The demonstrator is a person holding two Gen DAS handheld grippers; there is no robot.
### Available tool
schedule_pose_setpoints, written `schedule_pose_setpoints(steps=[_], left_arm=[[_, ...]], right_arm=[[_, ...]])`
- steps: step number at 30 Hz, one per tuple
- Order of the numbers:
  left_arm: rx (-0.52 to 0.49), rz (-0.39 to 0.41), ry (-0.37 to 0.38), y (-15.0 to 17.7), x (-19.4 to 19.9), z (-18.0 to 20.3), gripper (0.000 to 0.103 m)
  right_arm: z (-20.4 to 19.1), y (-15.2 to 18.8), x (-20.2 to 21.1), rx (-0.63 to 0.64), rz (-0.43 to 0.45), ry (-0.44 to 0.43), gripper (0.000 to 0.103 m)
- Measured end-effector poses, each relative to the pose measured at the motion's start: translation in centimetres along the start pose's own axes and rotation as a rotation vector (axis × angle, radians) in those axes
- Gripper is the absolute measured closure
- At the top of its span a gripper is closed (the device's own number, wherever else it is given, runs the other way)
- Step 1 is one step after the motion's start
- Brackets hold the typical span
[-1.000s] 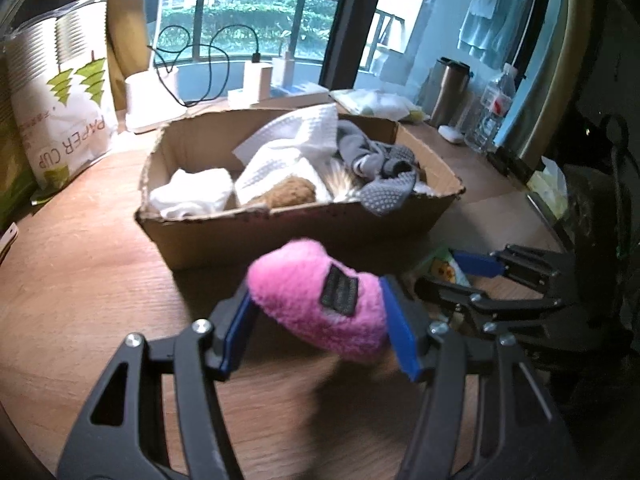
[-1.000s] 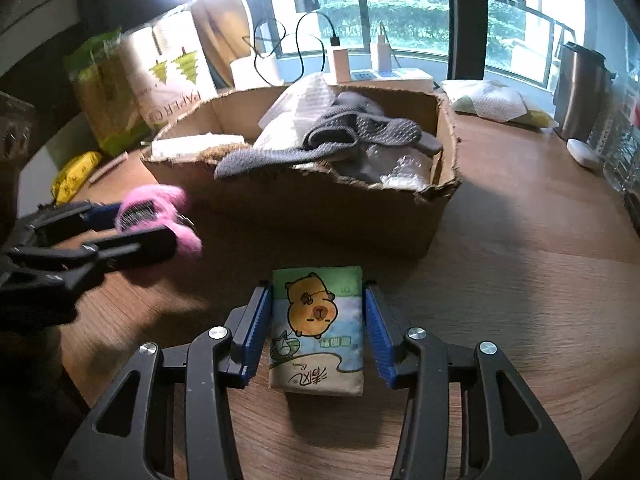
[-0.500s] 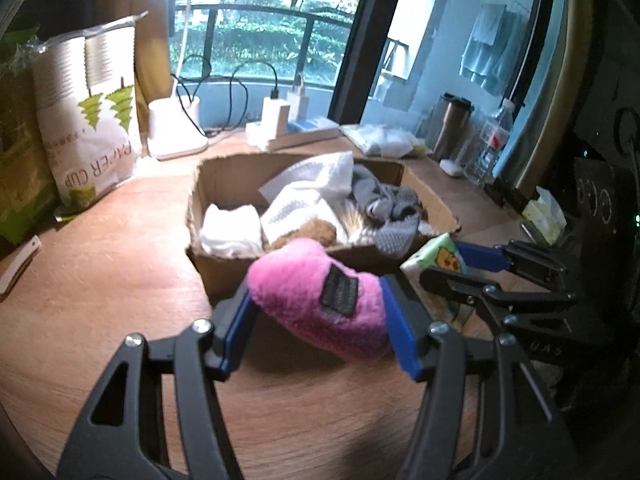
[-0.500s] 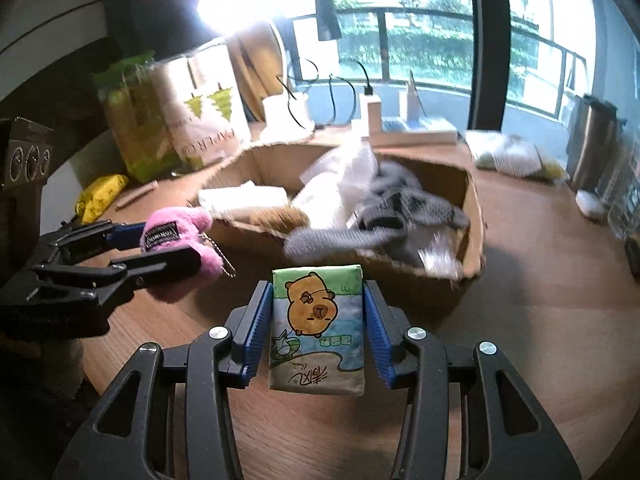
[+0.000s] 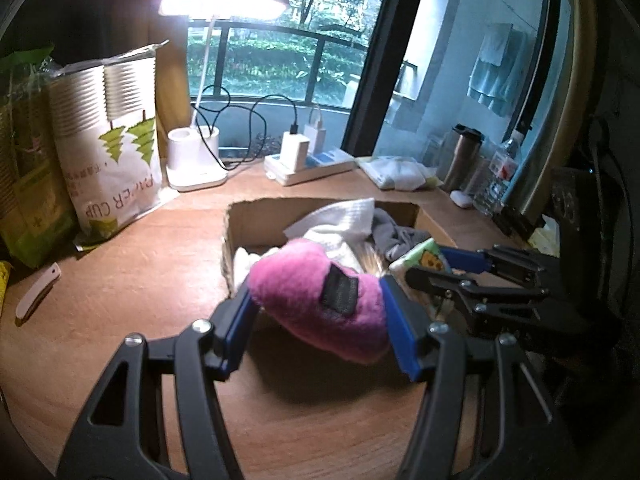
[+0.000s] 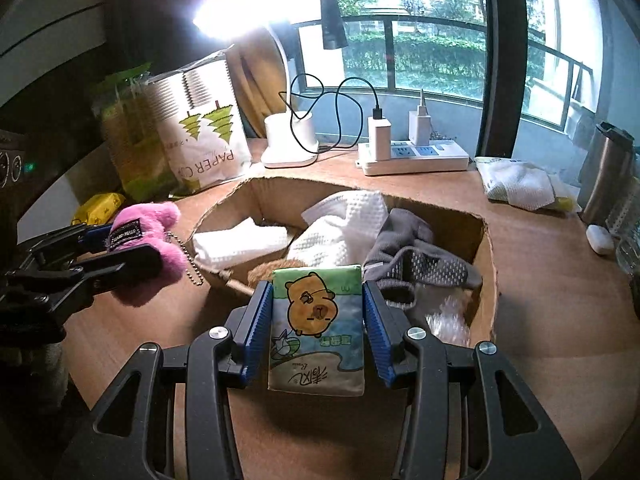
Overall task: Organize soft objects
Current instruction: 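Carry the pink plush and tissue pack over the box, then release the plush with the left gripper while the right drops the tissue pack into the box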
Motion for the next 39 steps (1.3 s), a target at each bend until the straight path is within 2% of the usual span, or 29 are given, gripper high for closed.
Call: schedule_pose_setpoints(steps=[8,15,25,29,32,39], left_arm=[[0.025,-0.022,-0.027,-1.2,-2.5,-1.4,0.042],[0.025,-0.032,-0.021,-2.5,-4.8,-1.7,0.042],[0.027,-0.078,-0.032,-2.8,-7.8,-2.1,0.040],[0.037,-0.085,-0.040,-3.0,-8.1,-2.4,0.035],[0.040,-0.077,-0.045,-3.0,-8.0,-2.4,0.026],[0.046,-0.053,-0.052,-3.0,-6.7,-2.3,0.024]], right_arm=[[0.8,-1.7,-2.0,0.001,-0.010,-0.009,0.055],[1.3,-3.4,-3.6,0.009,-0.016,-0.025,0.055],[1.5,-4.6,-5.8,-0.002,-0.035,-0.056,0.054],[1.5,-4.7,-6.0,-0.002,-0.039,-0.047,0.053],[1.7,-4.7,-6.1,-0.004,-0.044,-0.039,0.052],[1.6,-4.5,-5.1,-0.004,-0.036,-0.024,0.052]])
Point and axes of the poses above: each gripper's, at about its wrist camera, not at the fingertips, and x roughly against the way its jaws point, z to its right, y to its underside, the point moved 5 cm from there along -x, roughly the way its jaws point, and after that the axes turned 4 degrees about -x, right-handed, at the moved point
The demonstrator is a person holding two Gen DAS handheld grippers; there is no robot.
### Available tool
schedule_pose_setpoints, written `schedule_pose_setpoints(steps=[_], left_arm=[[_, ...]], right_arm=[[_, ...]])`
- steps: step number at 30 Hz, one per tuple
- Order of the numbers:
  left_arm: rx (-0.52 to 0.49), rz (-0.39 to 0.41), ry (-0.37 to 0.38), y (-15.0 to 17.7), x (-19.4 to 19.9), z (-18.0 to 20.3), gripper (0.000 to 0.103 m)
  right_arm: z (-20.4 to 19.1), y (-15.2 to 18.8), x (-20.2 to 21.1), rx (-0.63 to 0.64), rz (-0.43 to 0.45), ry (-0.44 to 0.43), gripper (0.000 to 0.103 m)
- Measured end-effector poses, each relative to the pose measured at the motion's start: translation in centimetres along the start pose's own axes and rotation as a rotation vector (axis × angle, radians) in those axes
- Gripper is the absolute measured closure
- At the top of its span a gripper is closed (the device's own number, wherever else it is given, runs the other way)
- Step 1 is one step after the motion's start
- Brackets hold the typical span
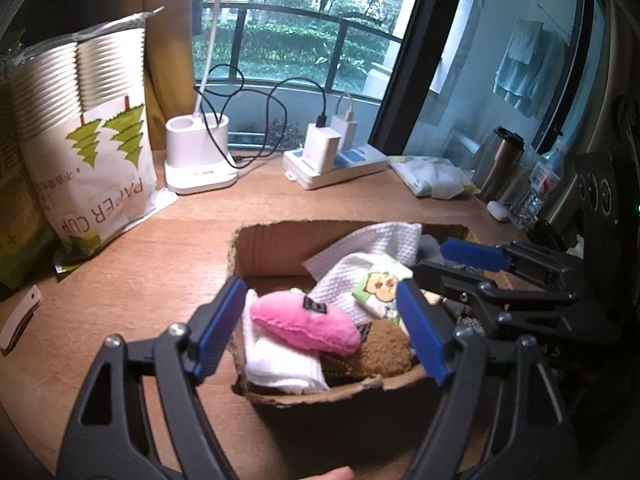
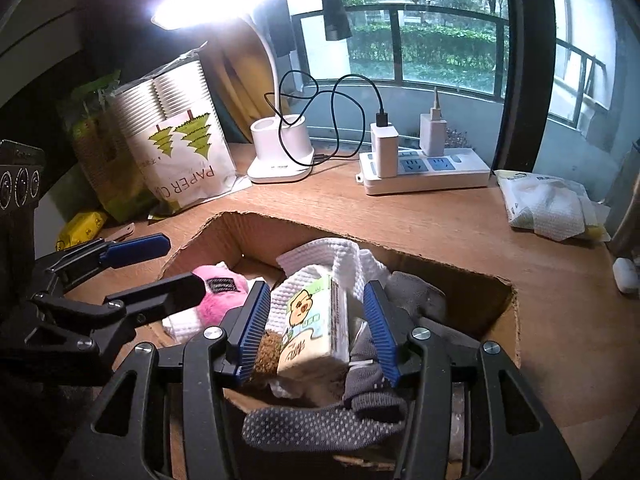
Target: Organize soft objects
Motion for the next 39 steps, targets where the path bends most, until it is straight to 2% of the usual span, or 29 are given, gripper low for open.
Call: schedule_pose_setpoints(steps=[17,39], left_arm=[[-0.009,0.056,-0.001,1.7,4.5,1.5,0.024],[-0.061,0.081,0.021,5.4,8.8,4.6,0.024]], right_arm=[[-1.3,2.4,4.1,0.009,0.031,0.032,0.052],[-1.8,7.2,9.0,-0.023,0.068,0.078,0.052]])
Point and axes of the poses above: each gripper's, at about its wrist camera, not at the fingertips, and x roughly against the way its jaws point, z to its right, y to its underside, the point moved 5 cm from there along -x, roughly the way its jaws point, and after that the axes turned 4 degrees about -x, right-handed, at the moved point
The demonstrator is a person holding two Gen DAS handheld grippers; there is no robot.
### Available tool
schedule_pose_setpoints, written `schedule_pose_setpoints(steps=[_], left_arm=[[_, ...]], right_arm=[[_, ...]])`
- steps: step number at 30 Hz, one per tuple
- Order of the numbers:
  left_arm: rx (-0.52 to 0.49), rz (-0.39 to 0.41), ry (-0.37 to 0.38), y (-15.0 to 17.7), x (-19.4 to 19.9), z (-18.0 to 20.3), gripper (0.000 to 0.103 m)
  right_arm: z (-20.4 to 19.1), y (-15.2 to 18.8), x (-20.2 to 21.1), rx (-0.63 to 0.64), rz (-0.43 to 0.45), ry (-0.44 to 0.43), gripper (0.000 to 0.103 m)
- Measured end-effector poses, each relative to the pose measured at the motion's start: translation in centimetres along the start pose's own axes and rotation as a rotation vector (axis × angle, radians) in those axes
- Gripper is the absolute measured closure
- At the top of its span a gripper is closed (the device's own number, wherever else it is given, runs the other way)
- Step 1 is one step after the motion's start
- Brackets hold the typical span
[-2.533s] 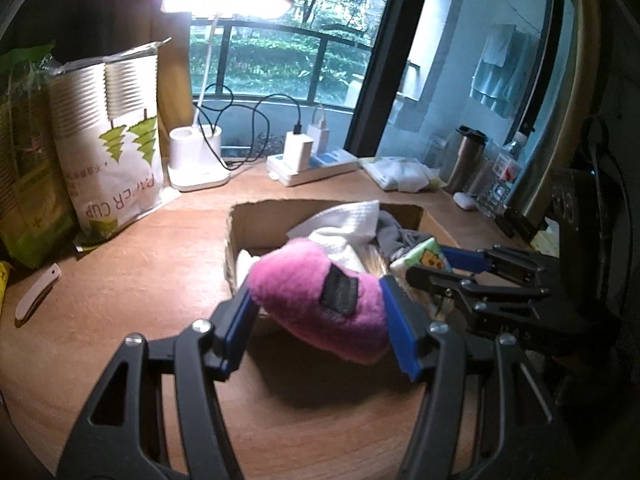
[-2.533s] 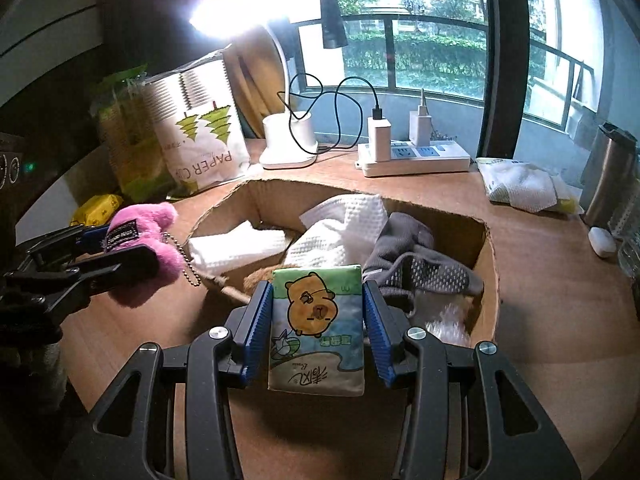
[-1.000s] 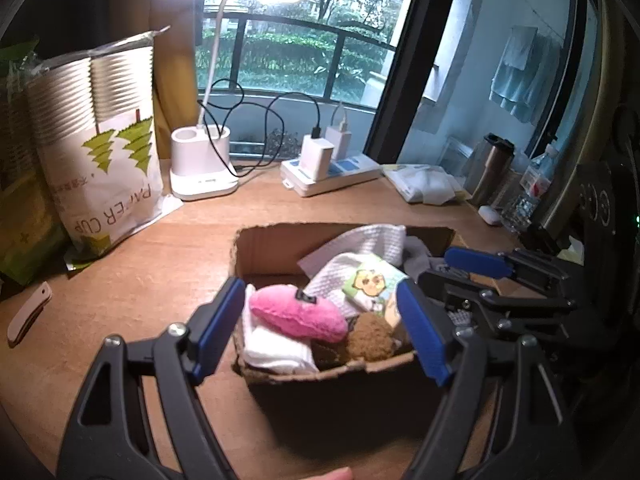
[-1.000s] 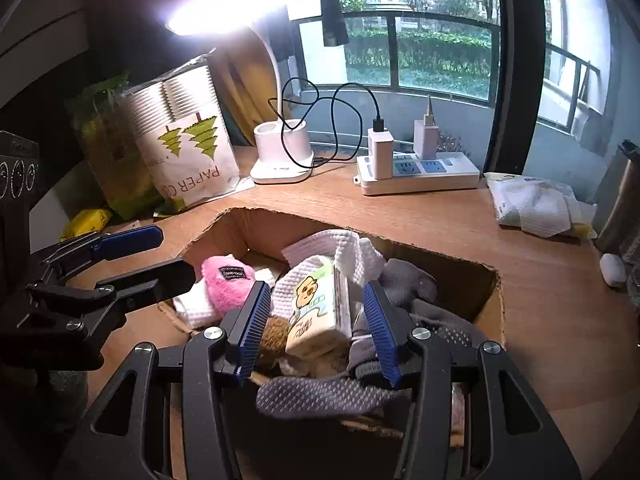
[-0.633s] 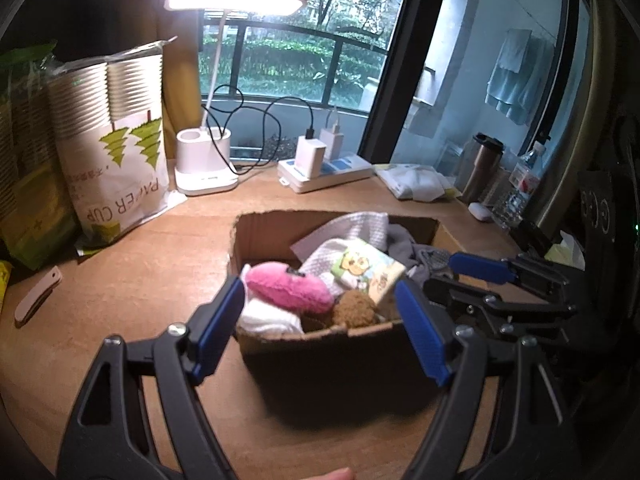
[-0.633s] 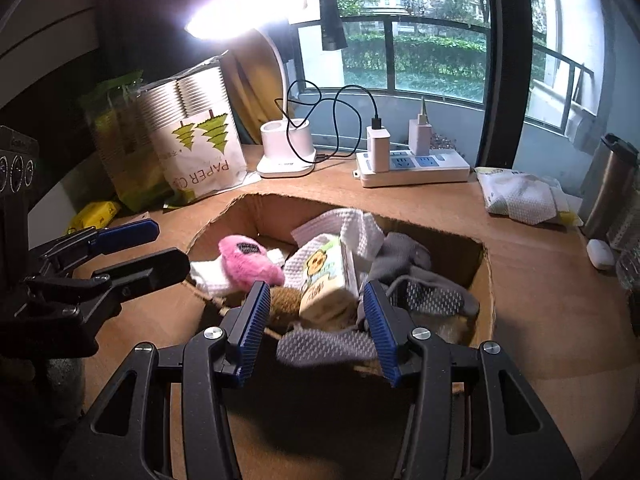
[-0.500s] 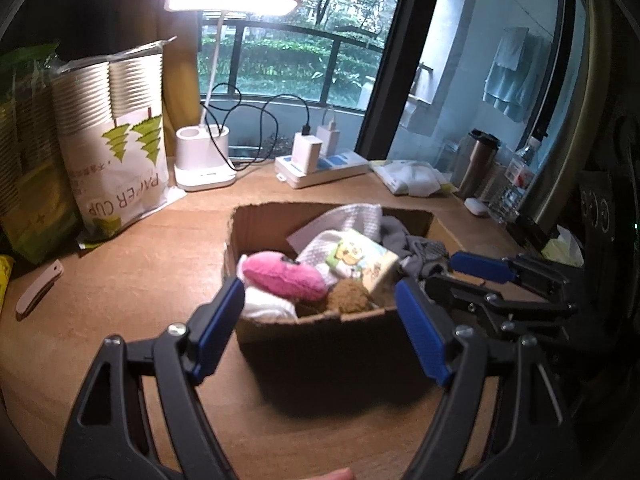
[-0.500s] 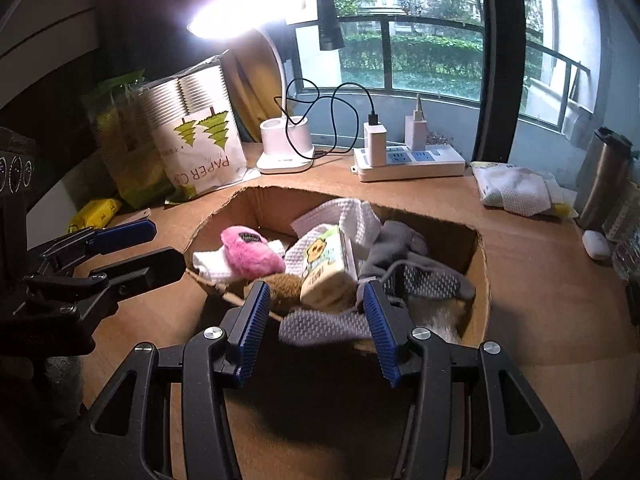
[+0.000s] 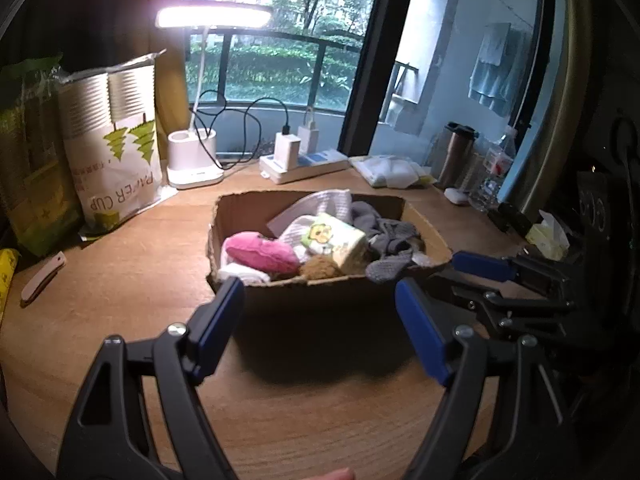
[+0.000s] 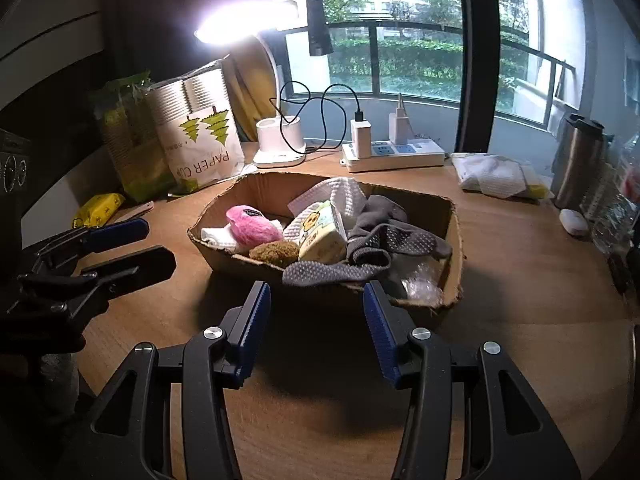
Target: Organize soft objects
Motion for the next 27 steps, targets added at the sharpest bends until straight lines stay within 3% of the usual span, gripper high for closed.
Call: schedule_pose_setpoints(steps=[13,27], left_arm=[[-0.064,0.100,-0.014,-0.3,5.1,1.9,0.024],[-0.131,0.273,-0.076,-3.1,12.4,3.6,0.022]], right_arm=[[-0.8,1.1,5.1,0.002,0.083,0.048,0.051],[-2.4,-0.6,12.8,0.034,0.247,0.112,0.043]])
Point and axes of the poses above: each gripper's, at about its wrist camera, not at the fingertips, and x roughly against the way its jaws point, z to its right, y to its underside, the point moved 5 cm from there along -x, roughly the way its jaws point, and after that the axes turned 4 degrees about -x, right-handed, at the moved point
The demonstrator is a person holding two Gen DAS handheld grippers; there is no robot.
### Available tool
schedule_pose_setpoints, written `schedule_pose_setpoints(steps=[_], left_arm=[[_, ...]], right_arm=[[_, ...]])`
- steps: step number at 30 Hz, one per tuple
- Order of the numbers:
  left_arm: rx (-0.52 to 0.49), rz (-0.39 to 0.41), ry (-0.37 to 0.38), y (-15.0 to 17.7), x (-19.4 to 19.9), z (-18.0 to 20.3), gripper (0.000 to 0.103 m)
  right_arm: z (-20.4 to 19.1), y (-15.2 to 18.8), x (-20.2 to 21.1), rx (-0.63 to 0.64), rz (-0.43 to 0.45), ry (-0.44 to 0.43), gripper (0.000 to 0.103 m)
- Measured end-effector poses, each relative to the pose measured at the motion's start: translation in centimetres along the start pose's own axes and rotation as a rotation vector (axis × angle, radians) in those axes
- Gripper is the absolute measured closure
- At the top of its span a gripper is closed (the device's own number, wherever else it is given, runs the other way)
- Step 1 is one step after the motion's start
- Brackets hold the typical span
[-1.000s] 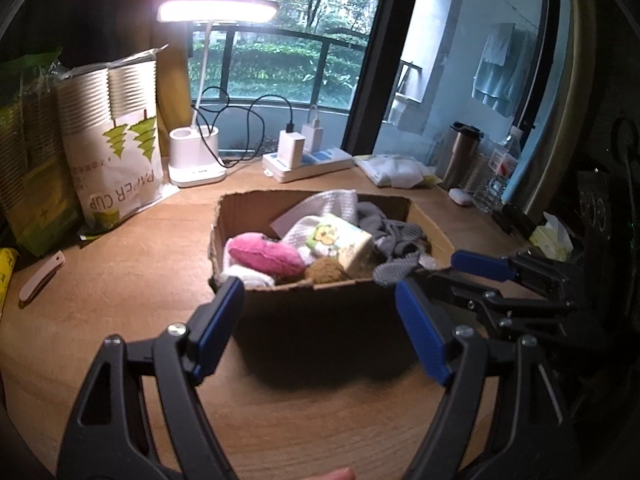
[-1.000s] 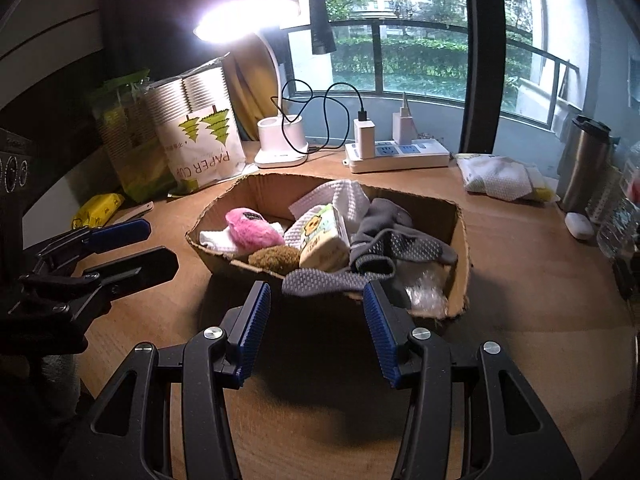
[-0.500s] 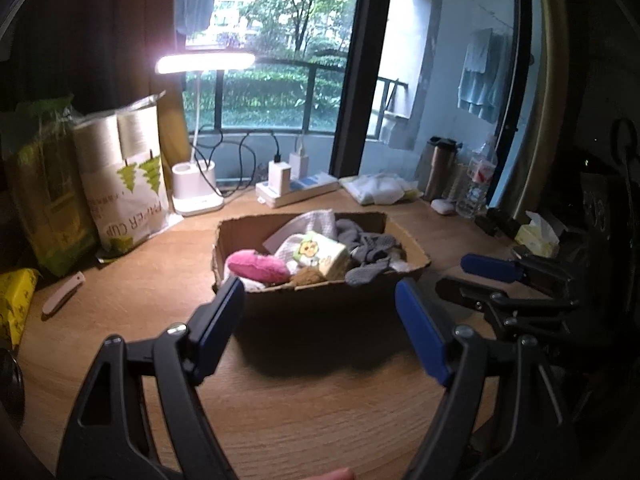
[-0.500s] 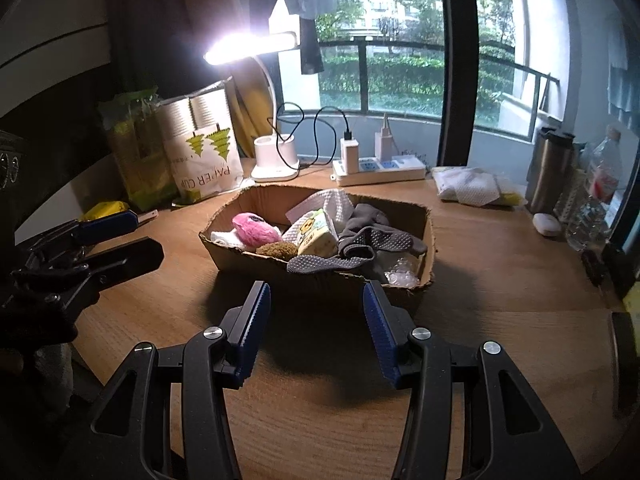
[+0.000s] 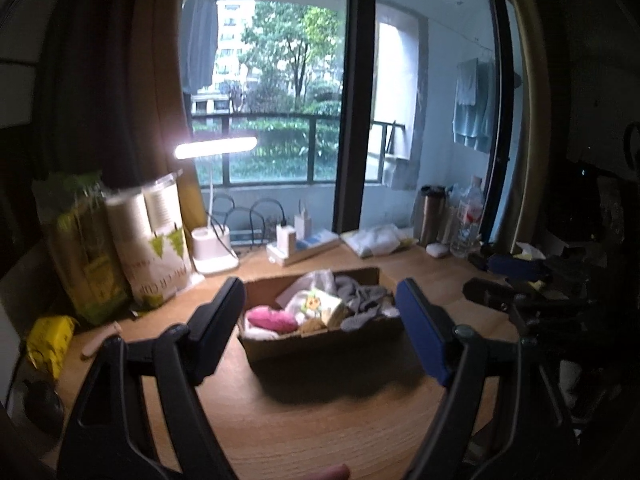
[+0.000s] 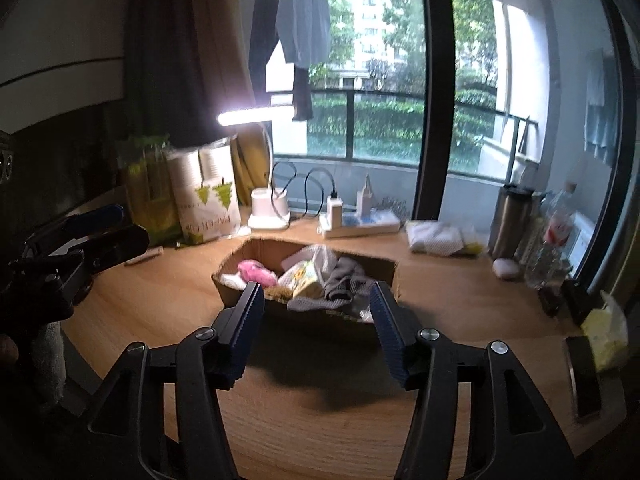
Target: Organize soft objects
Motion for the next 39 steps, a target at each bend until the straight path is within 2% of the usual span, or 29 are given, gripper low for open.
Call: schedule_pose_setpoints(steps=[3,6,8,13,30,39], left_arm=[[-0.013,0.039,-0.014,-1.1,1.2,0.1,0.002],[-0.029,0.071,-0.029,-2.3,2.3,0.2,0.001],[-0.032,0.089,-0.042,-3.0,2.9,0.2,0.001],[-0.007,0.122,-0.060,-4.9,4.2,-0.3,0.001],[-0.036,0.242,-0.087,-9.9,7.4,-0.8,0.001],[-0.067,0.259,-0.066,-12.0,6.9,-0.1,0.001]], right_arm=[[0.1,-1.0,1.5,0.002,0.040,0.021,0.035],[0.1,-1.9,2.6,0.003,0.065,0.043,0.028],[0.0,-2.5,3.3,0.006,0.084,0.061,0.019],[-0.1,-3.8,4.9,-0.004,0.130,0.070,0.010],[0.4,-8.2,8.6,-0.016,0.261,0.140,0.009],[0.7,-9.6,9.0,-0.026,0.299,0.160,0.009]])
Point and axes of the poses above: each gripper's, at about its wrist camera, not at the fingertips, and x roughly against the way its jaws point, z to its right, y to its underside, the point moved 5 cm from there along -x, roughly the way its jaws point, and after that the axes turned 4 degrees about -x, right-handed, at the moved point
